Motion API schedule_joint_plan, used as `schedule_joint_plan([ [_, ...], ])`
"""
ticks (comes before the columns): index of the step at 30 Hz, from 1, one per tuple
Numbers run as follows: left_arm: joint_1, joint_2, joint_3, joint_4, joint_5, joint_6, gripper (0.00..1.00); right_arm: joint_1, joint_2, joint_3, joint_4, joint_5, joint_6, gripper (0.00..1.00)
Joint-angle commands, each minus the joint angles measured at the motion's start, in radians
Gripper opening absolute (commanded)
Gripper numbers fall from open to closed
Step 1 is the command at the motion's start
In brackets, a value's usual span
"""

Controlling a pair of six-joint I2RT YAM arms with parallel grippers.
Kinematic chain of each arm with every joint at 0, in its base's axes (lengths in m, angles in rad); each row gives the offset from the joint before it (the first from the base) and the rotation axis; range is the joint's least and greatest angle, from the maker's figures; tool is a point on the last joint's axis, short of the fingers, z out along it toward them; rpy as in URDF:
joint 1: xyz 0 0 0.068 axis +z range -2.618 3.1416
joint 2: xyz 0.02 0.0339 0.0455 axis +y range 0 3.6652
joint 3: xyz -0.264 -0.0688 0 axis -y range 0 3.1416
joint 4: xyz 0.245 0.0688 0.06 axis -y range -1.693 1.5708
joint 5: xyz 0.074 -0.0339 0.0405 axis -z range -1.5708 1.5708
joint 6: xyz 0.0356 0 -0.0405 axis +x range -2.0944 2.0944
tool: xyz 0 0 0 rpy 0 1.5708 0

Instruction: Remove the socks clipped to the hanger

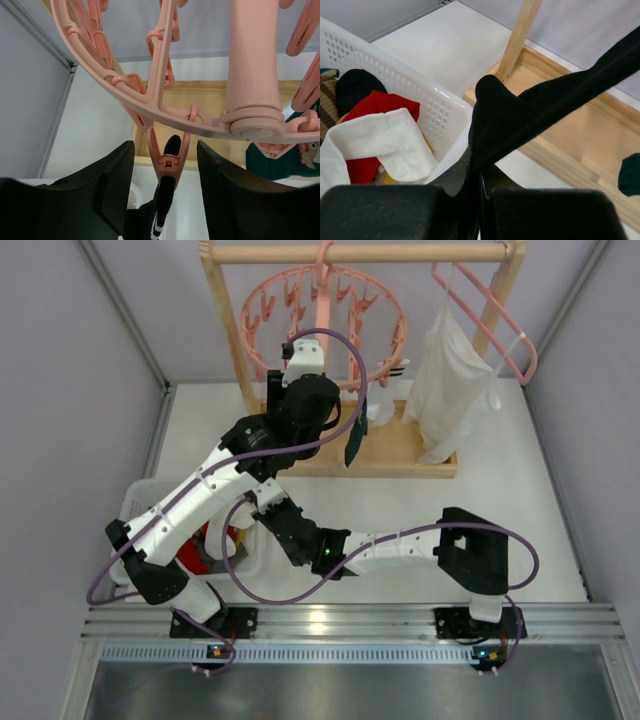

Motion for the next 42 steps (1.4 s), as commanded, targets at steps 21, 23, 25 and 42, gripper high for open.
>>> schedule_joint_plan([
  [21,0.052,-0.017,-0.038,0.115,0.059,0.021,0.24,0.038,-0.104,-0.131,0.069,-0.020,0.037,0.00],
  [23,0.052,-0.030,-0.052,0.115,0.083,0.008,0.30,0.040,-0.129,-0.184,0.085,-0.025,0.057,0.00],
  [25,0.052,-0.043,-0.059,0.115,0.106,0.001,0.39,0.040,-0.175,-0.223,0.094,-0.063,0.071,0.00],
  [42,0.052,-0.384,-0.308,0.112,0.183,-0.113,0.98,-0.013,-0.424,-0.432,0.099,-0.346,0.094,0.00],
])
